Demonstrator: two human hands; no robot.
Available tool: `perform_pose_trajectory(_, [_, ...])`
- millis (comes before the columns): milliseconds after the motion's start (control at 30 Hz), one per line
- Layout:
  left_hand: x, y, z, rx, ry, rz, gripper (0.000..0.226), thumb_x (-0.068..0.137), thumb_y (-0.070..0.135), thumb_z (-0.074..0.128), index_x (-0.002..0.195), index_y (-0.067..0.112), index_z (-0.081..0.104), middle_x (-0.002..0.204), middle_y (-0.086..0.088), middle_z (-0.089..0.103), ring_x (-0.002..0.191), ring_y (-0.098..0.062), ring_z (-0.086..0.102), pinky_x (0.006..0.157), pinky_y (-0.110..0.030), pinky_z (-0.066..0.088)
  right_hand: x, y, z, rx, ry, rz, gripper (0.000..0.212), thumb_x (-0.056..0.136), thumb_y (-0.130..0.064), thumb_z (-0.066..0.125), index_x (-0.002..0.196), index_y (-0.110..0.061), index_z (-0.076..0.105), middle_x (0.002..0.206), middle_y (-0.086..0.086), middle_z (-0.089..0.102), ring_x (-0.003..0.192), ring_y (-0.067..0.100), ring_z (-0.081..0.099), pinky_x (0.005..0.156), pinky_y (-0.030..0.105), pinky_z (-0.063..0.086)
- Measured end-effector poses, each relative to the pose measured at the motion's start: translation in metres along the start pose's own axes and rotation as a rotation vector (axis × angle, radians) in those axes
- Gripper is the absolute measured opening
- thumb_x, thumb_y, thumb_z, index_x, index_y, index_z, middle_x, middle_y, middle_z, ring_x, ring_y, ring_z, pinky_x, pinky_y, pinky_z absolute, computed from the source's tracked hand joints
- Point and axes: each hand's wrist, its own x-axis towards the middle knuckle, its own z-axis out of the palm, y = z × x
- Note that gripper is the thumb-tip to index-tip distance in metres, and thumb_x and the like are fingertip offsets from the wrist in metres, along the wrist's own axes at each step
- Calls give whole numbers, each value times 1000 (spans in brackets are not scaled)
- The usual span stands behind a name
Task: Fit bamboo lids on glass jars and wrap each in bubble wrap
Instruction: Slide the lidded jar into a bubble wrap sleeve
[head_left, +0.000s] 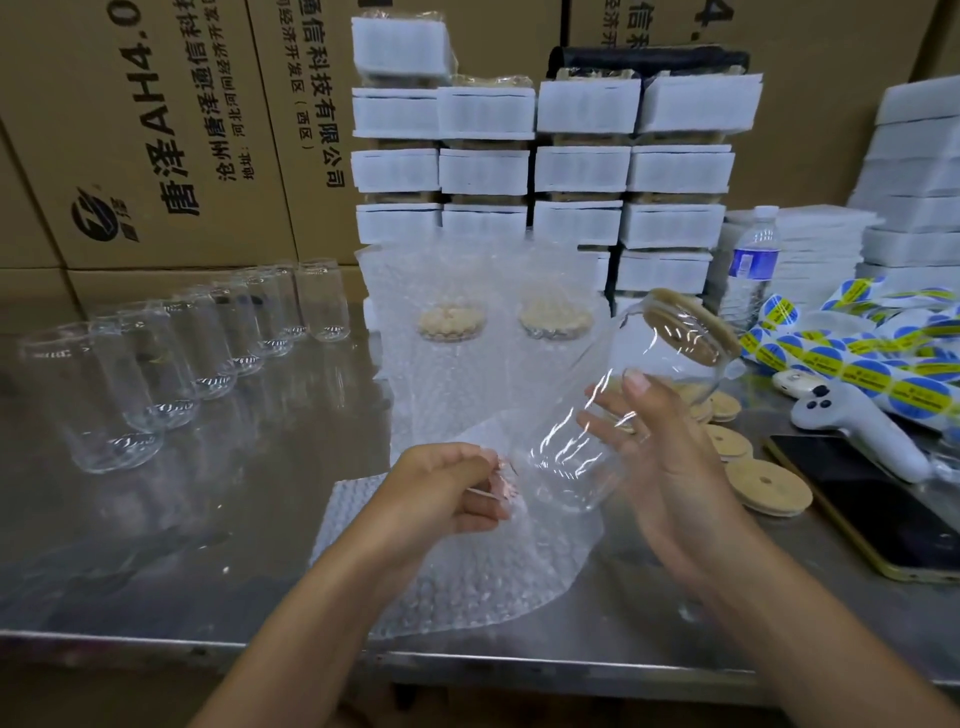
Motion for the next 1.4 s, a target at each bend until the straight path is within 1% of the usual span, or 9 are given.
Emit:
perform_pose_trajectory(133, [-3, 7, -4, -36, -17, 12, 26, 95, 8, 50, 72, 9, 63, 60, -3, 63, 49, -11, 62, 55, -20, 52, -2, 4, -1, 9, -48, 53, 54, 56, -41, 68, 105, -23, 54, 96, -2, 69, 91, 17, 64, 71, 31, 53])
perform_pose_trajectory(367, [-9, 15, -4, 82, 34, 102, 27, 94, 19, 56, 69, 12, 61, 59, 2, 59, 52, -9, 58, 57, -19, 45, -1, 1, 2, -122, -1, -19, 64, 51, -39, 86, 107, -26, 56, 97, -6, 67, 95, 16, 63, 73, 31, 45])
perform_pose_trajectory(467, [-13, 17, -3, 198, 70, 207, 25, 89, 27, 61, 65, 19, 67, 73, 2, 65, 67, -10, 58, 67, -20, 44, -3, 1, 5, -196, 25, -103, 65, 46, -49, 79, 105, -34, 55, 103, -8, 69, 91, 5, 67, 71, 23, 46])
perform_pose_trajectory(633, [-25, 11, 0, 272, 36, 420, 28, 78, 55, 66, 99, 38, 70, 108, 25, 66, 103, 10, 58, 84, -6, 44, -6, -1, 15, -256, 26, -209, 70, 43, -53, 77, 107, -37, 52, 112, -1, 66, 91, 3, 67, 66, 12, 48])
perform_pose_trajectory(800, [-32, -11, 13, 697, 69, 616, 97, 57, 78, 60, 132, 72, 0, 140, 51, 4, 136, 19, 6, 109, -15, 16, -9, -3, 29, -315, 113, -267, 79, 47, -57, 80, 114, -31, 48, 109, -2, 67, 94, 3, 66, 61, 4, 46])
perform_pose_trajectory(900, [-27, -15, 29, 889, 219, 717, 120, 58, 76, 60, 126, 57, -36, 134, 48, -28, 128, 23, -21, 117, -27, 2, -15, -2, 40, -361, 117, -266, 99, 34, -67, 81, 117, -25, 45, 107, -3, 66, 96, 6, 66, 60, 4, 45])
perform_pose_trajectory(1033, [-19, -9, 37, 747, 364, 741, 108, 71, 58, 65, 146, 44, -11, 155, 21, 7, 134, 13, 1, 111, -16, 4, -22, -1, 47, -450, 28, -225, 97, 33, -72, 68, 116, -27, 44, 107, -10, 63, 95, -2, 63, 63, 2, 45])
perform_pose_trajectory(1267, [-12, 12, 27, 389, 373, 692, 91, 56, 53, 74, 136, 32, 36, 130, 13, 52, 119, -6, 54, 92, -38, 52, -19, -10, 42, -798, -109, -263, 90, 50, -83, 45, 118, -27, 58, 115, -16, 47, 110, -7, 44, 80, 0, 34])
perform_pose_trajectory(1400, [-4, 20, 16, 201, 308, 647, 89, 52, 49, 79, 129, 25, 42, 119, 16, 58, 110, 3, 57, 88, -15, 48, -14, -15, 37, -905, -147, -282, 78, 49, -84, 38, 110, -41, 59, 130, -15, 33, 126, -4, 28, 90, 7, 23])
